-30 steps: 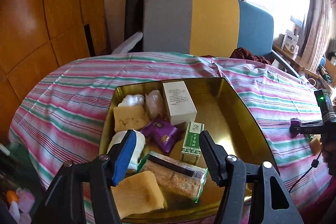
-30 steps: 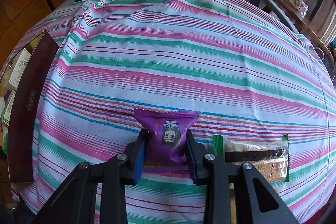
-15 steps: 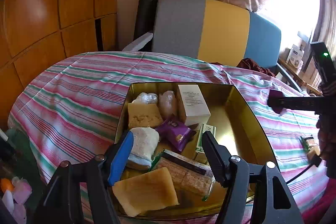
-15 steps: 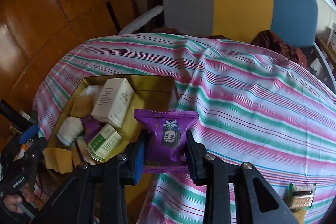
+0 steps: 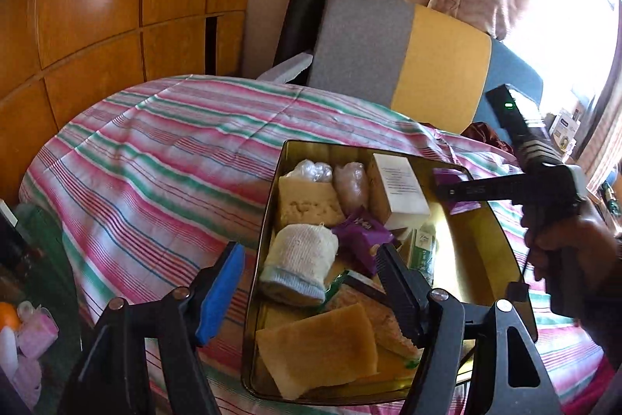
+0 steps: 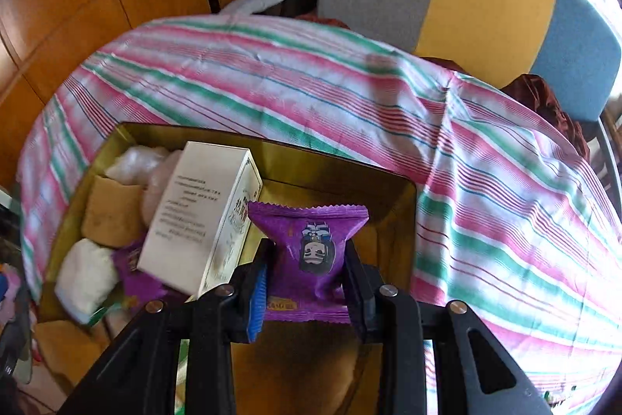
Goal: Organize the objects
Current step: 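Carry the purple packet into the gold tray and open the right tool, then move both tools back to the cracker pack and yellow sponge, then grasp the cracker pack with the left tool while the right tool grasps the yellow sponge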
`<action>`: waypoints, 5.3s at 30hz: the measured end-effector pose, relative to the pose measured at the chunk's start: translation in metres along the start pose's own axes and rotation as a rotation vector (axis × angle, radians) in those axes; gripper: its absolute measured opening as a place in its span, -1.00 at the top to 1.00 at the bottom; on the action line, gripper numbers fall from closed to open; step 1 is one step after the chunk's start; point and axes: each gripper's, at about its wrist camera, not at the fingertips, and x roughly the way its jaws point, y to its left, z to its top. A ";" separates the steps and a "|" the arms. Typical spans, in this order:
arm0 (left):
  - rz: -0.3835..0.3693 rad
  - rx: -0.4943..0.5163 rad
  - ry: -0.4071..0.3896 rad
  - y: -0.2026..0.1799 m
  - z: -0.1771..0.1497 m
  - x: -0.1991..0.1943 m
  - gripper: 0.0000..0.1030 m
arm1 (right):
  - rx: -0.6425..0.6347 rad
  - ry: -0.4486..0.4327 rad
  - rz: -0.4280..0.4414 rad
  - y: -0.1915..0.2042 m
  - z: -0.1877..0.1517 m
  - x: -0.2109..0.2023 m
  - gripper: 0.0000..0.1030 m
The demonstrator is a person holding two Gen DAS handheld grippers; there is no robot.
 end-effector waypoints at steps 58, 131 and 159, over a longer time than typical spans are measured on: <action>-0.085 0.270 0.001 -0.106 -0.010 -0.018 -0.42 | 0.478 -0.195 -0.103 -0.186 -0.212 -0.155 0.19; -0.734 1.005 0.395 -0.524 -0.091 0.136 -0.41 | 1.242 -0.465 0.035 -0.326 -0.349 -0.189 0.13; -0.435 0.576 0.277 -0.336 -0.101 0.075 0.04 | 1.175 -0.141 -0.005 -0.305 -0.328 -0.149 -0.59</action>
